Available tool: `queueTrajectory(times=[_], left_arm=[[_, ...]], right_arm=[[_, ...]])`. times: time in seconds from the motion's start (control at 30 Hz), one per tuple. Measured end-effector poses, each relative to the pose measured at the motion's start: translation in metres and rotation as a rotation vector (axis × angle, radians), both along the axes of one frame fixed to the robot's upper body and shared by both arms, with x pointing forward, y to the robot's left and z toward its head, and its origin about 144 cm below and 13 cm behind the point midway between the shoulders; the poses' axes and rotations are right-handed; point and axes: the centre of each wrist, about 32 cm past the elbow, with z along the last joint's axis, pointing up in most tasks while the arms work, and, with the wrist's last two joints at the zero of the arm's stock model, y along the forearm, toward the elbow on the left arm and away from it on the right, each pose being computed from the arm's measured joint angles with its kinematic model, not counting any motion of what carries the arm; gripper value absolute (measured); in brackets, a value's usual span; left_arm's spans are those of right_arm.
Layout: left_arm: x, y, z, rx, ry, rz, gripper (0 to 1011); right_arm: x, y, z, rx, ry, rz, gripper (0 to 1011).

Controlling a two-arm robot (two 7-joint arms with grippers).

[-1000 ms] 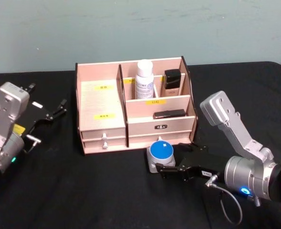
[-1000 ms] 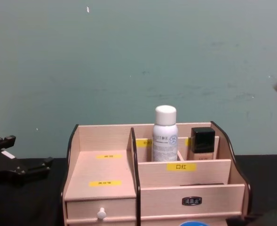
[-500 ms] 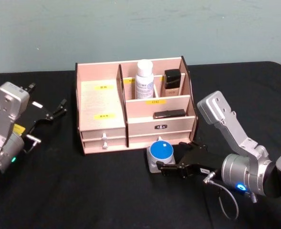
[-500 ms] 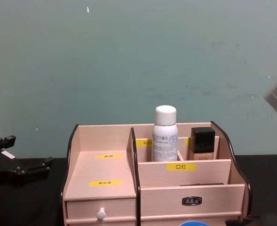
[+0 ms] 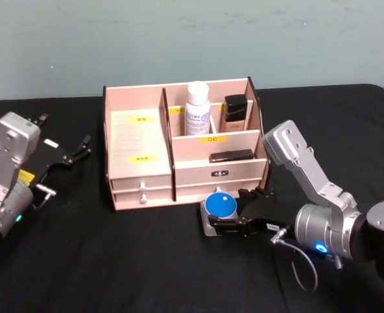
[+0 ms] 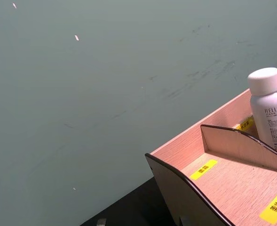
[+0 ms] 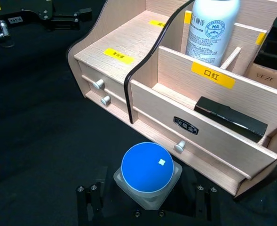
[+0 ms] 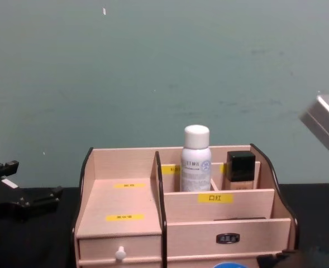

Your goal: Pick up the facial cleanser and watermelon frost from the table and place them into the tiered storage box.

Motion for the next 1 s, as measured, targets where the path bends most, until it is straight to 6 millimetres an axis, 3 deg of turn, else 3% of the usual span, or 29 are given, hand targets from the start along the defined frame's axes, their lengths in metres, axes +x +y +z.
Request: queueTrajectory(times=[1.0], left_arm=[[0.0, 0.0, 0.0, 0.0, 0.0, 0.0, 1010]], right_arm=[[0.013, 0.005, -0.011, 0.012, 0.014, 0.015, 1002]])
